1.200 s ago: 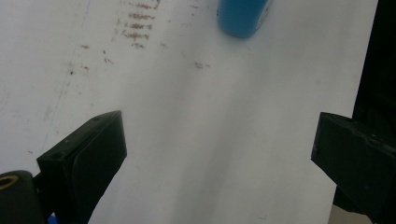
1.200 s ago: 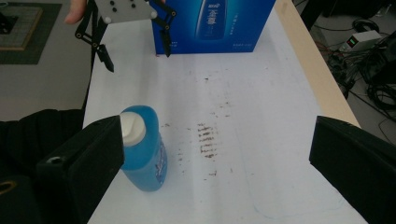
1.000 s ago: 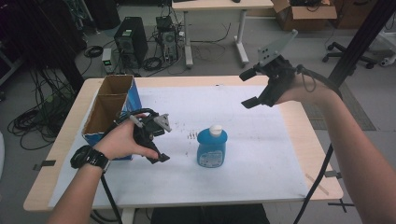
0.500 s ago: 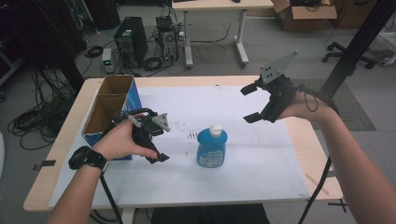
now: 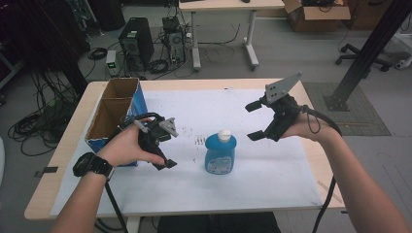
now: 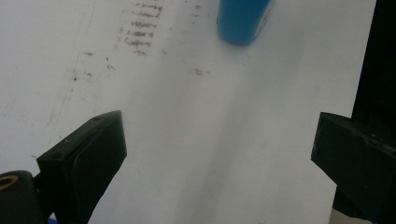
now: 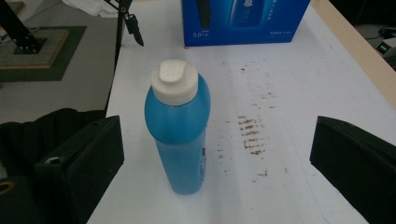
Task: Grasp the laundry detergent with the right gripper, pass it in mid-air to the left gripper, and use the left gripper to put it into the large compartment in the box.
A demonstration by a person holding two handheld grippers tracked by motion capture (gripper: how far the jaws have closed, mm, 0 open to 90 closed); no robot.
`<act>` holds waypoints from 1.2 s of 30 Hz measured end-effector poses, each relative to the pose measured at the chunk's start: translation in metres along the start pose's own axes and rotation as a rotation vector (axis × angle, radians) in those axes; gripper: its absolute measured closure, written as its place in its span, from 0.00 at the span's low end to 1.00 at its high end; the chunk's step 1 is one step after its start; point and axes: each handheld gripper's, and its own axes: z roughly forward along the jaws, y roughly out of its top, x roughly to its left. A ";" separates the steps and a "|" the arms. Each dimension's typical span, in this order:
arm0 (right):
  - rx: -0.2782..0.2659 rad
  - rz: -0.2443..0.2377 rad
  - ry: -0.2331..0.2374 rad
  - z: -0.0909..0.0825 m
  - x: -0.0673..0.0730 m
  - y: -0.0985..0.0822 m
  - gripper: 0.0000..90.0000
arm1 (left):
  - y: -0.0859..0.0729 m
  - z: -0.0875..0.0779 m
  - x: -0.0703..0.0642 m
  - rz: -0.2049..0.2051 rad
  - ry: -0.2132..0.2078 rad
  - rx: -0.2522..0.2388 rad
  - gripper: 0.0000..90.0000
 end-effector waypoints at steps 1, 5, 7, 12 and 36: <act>-0.006 -0.001 0.002 0.002 0.001 -0.001 0.03 | 0.000 0.000 0.000 0.000 -0.001 -0.003 0.04; -0.017 0.007 0.008 0.010 0.003 -0.007 0.03 | -0.001 0.000 0.000 -0.001 0.000 -0.001 0.04; -0.020 0.009 0.010 0.014 0.004 -0.011 0.03 | -0.002 0.000 0.000 -0.003 0.001 -0.006 0.04; -0.040 0.024 0.021 0.022 0.006 -0.019 0.03 | -0.002 0.000 0.000 -0.003 0.000 -0.007 0.04; -0.104 0.071 0.011 0.070 0.017 -0.043 0.03 | -0.001 0.004 0.001 -0.004 -0.003 -0.012 0.04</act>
